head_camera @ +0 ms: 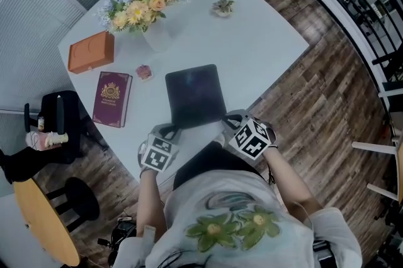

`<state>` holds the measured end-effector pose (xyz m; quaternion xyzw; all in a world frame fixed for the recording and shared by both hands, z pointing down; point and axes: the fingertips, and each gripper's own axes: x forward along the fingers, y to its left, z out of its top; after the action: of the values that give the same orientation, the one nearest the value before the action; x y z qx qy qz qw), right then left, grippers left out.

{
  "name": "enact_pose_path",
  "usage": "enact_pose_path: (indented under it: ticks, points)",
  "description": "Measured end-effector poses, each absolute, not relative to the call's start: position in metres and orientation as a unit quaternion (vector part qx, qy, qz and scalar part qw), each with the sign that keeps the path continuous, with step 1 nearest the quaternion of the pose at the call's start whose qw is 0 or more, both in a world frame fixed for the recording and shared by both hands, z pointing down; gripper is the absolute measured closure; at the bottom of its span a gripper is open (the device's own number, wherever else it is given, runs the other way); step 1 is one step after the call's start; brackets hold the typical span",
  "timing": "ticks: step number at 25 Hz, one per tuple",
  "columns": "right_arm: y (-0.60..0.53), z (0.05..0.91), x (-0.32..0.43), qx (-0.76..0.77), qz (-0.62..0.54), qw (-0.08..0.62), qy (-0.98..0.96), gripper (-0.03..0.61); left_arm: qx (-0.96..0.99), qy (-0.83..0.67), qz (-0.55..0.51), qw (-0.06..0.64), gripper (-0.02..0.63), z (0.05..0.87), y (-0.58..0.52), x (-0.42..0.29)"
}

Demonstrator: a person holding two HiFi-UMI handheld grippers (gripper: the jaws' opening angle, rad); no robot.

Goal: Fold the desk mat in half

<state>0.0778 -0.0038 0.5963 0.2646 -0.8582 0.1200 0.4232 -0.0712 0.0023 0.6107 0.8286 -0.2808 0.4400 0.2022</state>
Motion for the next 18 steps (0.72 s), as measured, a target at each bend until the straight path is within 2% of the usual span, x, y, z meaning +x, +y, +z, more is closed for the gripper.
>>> enact_pose_path:
  ticks: [18]
  points:
    - [-0.032, 0.552, 0.078, 0.334, 0.116, 0.357, -0.864, 0.537, 0.843, -0.367, 0.338, 0.201, 0.577, 0.567, -0.027, -0.074]
